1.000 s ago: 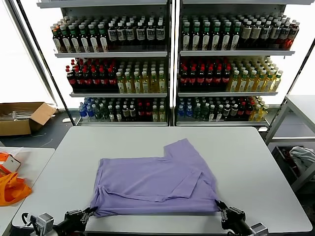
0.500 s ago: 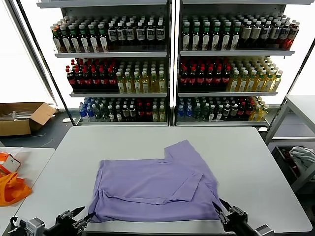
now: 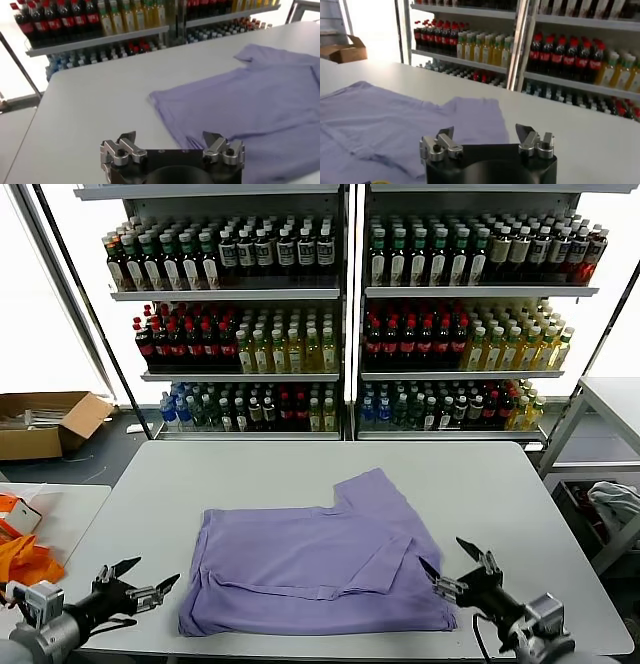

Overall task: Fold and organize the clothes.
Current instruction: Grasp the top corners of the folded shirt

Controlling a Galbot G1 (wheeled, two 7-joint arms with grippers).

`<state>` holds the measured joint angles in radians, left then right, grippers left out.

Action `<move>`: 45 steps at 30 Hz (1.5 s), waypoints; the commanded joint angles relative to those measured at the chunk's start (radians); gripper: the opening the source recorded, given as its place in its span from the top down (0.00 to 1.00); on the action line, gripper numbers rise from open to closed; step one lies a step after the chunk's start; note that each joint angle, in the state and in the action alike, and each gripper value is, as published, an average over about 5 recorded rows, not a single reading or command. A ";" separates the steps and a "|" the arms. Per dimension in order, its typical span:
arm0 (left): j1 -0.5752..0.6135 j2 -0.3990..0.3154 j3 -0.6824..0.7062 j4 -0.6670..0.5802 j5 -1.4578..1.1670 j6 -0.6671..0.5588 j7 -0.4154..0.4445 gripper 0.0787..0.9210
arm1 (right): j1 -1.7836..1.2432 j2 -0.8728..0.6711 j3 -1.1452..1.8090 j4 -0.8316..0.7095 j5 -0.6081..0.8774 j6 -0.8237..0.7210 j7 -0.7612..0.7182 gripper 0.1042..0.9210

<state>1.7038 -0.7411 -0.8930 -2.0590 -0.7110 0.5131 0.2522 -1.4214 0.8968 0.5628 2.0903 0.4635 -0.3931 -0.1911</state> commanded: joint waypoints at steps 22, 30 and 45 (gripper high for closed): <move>-0.746 -0.036 0.558 0.570 -0.076 -0.070 0.081 0.12 | 0.936 0.246 -0.504 -0.892 -0.073 -0.097 -0.202 0.12; -0.718 -0.038 0.612 0.557 -0.069 -0.074 0.085 0.12 | 0.916 0.268 -0.516 -0.936 -0.084 -0.084 -0.193 0.12; -0.718 -0.066 0.667 0.571 -0.039 -0.078 0.099 0.43 | 0.871 0.270 -0.538 -0.922 -0.059 -0.090 -0.171 0.46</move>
<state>0.9960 -0.7968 -0.2594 -1.5079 -0.7566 0.4329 0.3497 -0.5634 1.1581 0.0467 1.2013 0.4050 -0.4768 -0.3676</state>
